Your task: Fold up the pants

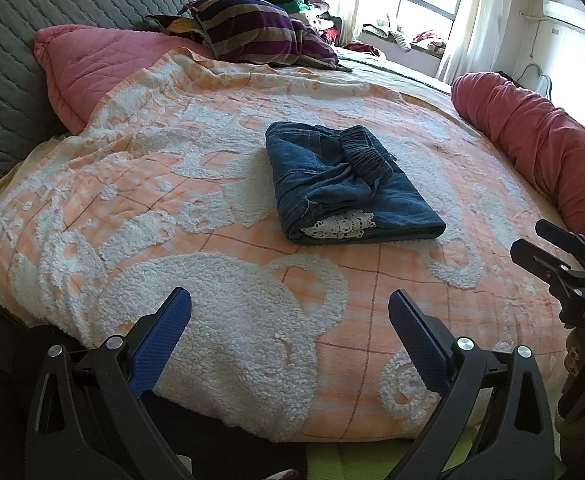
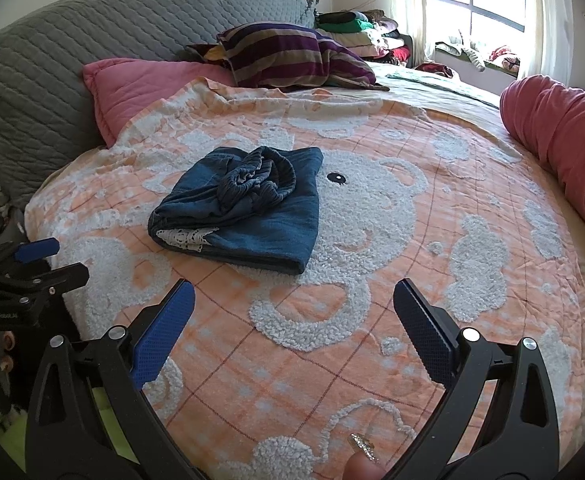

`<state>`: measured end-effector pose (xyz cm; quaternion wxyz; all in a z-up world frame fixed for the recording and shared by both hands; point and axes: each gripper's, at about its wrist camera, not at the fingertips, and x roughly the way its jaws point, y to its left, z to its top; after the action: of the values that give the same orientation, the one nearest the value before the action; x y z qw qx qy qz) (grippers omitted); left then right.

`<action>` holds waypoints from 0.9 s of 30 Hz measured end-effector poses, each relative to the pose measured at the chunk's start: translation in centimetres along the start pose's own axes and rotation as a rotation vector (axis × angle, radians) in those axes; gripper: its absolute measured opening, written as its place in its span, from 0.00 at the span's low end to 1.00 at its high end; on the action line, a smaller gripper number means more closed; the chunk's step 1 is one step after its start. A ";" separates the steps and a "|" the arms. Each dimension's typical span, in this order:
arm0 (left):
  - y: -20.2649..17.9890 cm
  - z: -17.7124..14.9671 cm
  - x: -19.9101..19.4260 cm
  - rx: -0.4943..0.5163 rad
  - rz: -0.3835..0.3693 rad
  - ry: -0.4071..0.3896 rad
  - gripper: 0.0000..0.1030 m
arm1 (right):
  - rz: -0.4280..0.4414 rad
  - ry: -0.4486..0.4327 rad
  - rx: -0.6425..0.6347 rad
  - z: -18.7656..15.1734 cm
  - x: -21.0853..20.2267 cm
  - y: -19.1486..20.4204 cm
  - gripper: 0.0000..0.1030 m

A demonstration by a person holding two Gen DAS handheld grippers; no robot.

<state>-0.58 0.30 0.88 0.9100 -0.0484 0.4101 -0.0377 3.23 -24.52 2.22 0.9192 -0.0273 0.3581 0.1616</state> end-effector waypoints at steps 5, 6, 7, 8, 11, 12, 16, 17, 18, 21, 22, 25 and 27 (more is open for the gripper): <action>0.1 0.0 0.1 -0.001 0.005 0.004 0.96 | 0.000 0.001 0.001 0.0 0.0 0.0 0.91; 0.1 0.0 0.1 -0.002 0.005 0.004 0.96 | 0.002 0.002 0.000 0.0 0.0 0.0 0.91; 0.1 0.0 0.1 -0.001 0.006 0.004 0.96 | 0.001 0.004 -0.001 -0.1 0.1 0.0 0.91; 0.1 0.1 0.1 -0.001 0.006 0.003 0.96 | 0.000 0.004 -0.002 0.0 0.0 -0.1 0.91; 0.2 0.1 0.1 -0.001 0.004 0.003 0.96 | 0.000 0.005 -0.001 -0.2 0.1 0.0 0.91; 0.1 0.0 0.1 -0.002 0.004 0.003 0.96 | 0.001 0.005 -0.002 -0.2 0.1 -0.1 0.91; 0.2 0.1 0.1 -0.004 0.000 0.006 0.96 | 0.000 0.006 -0.001 -0.3 0.1 -0.1 0.91; 0.2 0.0 0.2 -0.004 -0.001 0.007 0.96 | -0.002 0.007 -0.001 -0.3 0.1 0.0 0.91; 0.3 0.0 0.2 -0.005 0.000 0.008 0.96 | -0.004 0.007 -0.001 -0.4 0.0 -0.1 0.91; 0.3 0.0 0.1 -0.006 0.004 0.007 0.96 | -0.004 0.007 0.000 -0.3 0.0 -0.1 0.91; 0.2 0.0 0.1 -0.006 0.003 0.006 0.96 | -0.004 0.009 -0.001 -0.4 0.1 -0.1 0.91; 0.3 0.0 0.1 -0.007 0.005 0.005 0.96 | -0.004 0.011 -0.001 -0.5 0.2 -0.2 0.91; 0.3 0.0 0.1 -0.008 0.007 0.007 0.96 | -0.004 0.010 -0.002 -0.5 0.2 -0.3 0.91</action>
<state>-0.45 0.55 0.77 0.9084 -0.0506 0.4137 -0.0331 3.08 -24.80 1.70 0.9177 -0.0297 0.3626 0.1597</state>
